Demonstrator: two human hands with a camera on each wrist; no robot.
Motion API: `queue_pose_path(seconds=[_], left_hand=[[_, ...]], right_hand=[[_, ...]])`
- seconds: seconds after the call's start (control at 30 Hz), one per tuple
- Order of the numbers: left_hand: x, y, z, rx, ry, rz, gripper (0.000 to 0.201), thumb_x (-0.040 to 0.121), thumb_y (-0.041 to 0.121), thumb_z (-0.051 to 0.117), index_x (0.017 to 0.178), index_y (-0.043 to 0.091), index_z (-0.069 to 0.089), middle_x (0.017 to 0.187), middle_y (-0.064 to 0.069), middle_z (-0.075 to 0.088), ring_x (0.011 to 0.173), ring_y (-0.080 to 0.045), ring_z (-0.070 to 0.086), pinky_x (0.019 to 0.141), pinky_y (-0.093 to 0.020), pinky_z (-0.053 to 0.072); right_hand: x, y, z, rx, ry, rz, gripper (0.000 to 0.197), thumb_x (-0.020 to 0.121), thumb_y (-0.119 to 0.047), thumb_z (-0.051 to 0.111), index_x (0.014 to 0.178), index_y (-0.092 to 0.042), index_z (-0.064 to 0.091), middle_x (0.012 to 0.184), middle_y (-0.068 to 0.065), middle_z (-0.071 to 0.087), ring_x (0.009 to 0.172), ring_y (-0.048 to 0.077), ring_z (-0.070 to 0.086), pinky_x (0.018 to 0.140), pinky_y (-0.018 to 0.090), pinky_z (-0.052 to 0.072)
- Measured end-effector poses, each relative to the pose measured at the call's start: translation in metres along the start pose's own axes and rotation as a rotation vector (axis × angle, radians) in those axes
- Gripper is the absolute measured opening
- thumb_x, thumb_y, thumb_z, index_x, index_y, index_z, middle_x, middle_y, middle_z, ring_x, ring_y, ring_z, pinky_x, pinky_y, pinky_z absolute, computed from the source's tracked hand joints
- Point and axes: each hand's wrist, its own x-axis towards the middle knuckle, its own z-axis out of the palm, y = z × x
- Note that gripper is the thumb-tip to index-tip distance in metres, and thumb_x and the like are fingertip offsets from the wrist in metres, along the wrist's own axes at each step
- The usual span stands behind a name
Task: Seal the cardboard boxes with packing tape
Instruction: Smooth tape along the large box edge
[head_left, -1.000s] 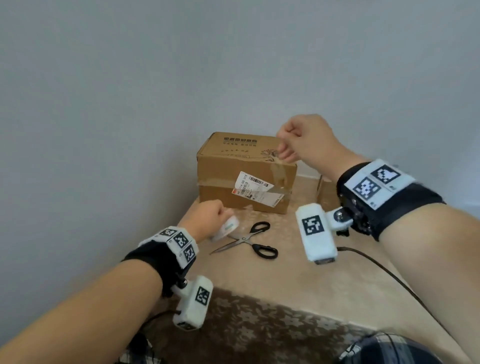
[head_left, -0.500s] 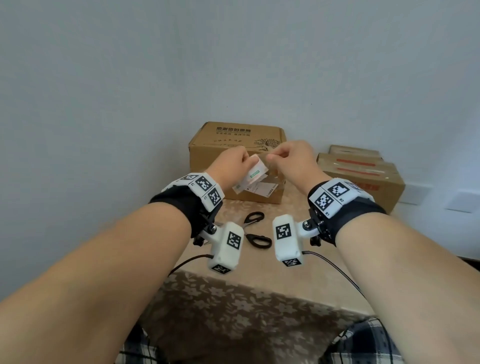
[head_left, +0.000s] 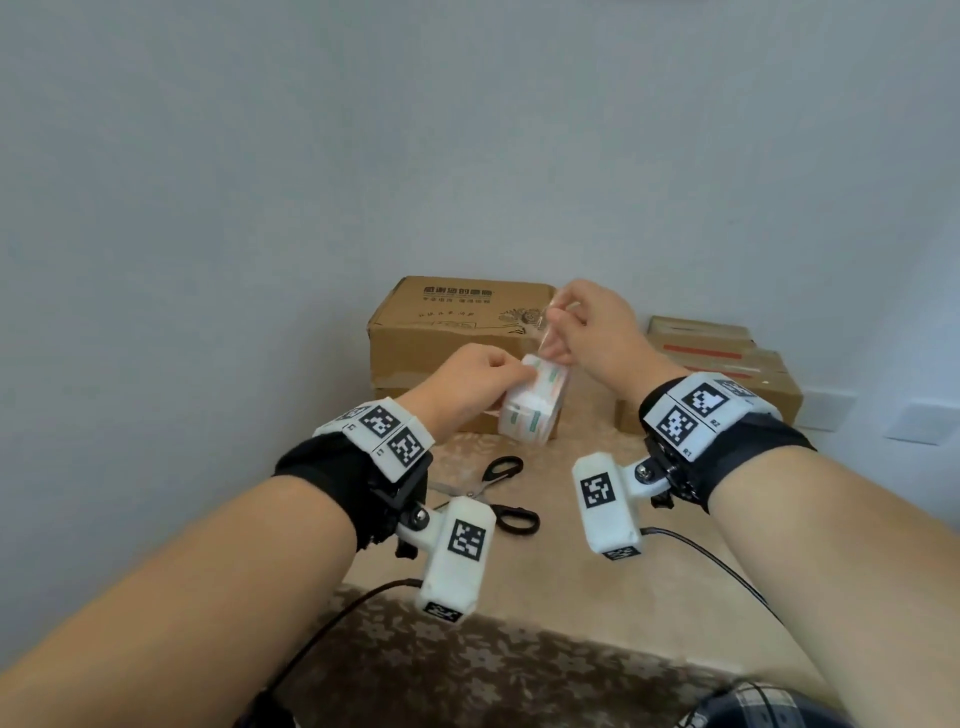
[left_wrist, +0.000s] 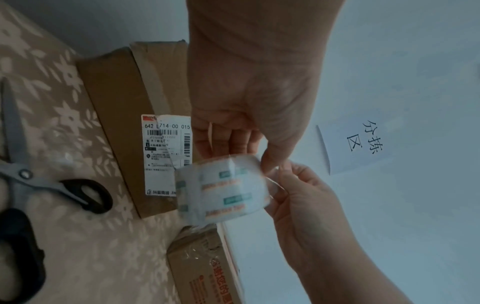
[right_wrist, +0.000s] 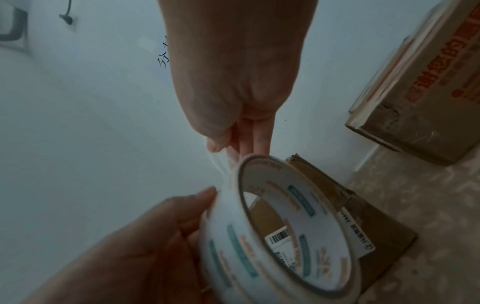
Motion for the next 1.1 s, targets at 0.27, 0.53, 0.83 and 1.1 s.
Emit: queue_pose_path(seconds=[0.27,0.53,0.83,1.1], left_hand=[[0.025,-0.007,-0.011,0.340,0.061,-0.045,0.038,0.098,0.035,0.049,0.070,0.009,0.051,0.059,-0.002,0.041,0.047,-0.012,0.036,0.048,-0.019,0.031],[0.051,0.010,-0.024,0.221,0.130,0.187,0.043,0.085,0.033,0.069,0.121,0.017,0.053,0.121,0.002,0.055,0.098,-0.012,0.060,0.083,-0.023,0.048],[0.088,0.030,-0.036,-0.056,-0.027,0.093,0.003,0.093,0.008,0.058,0.093,0.006,0.060,0.081,-0.010,0.069,0.062,-0.011,0.066,0.059,-0.020,0.057],[0.124,0.016,-0.049,0.018,0.093,0.026,0.011,0.094,0.018,0.059,0.089,0.009,0.061,0.074,-0.005,0.061,0.051,-0.006,0.063,0.051,-0.016,0.051]], right_hand=[[0.012,-0.006,0.004,-0.045,0.014,-0.227,0.015,0.097,-0.003,0.047,0.088,-0.009,0.057,0.074,0.005,0.064,0.068,0.017,0.066,0.066,0.023,0.056],[0.033,-0.009,-0.004,-0.018,-0.144,-0.218,0.015,0.099,-0.009,0.046,0.089,-0.018,0.051,0.082,0.012,0.060,0.062,0.027,0.065,0.056,0.042,0.060],[0.063,0.010,-0.008,-0.064,-0.040,-0.058,0.064,0.091,-0.025,0.065,0.145,-0.025,0.030,0.115,-0.001,0.051,0.091,0.011,0.058,0.077,0.028,0.052],[0.080,0.028,0.003,0.078,-0.193,0.292,0.022,0.092,-0.026,0.063,0.076,-0.011,0.064,0.073,-0.001,0.067,0.065,0.008,0.061,0.064,0.020,0.051]])
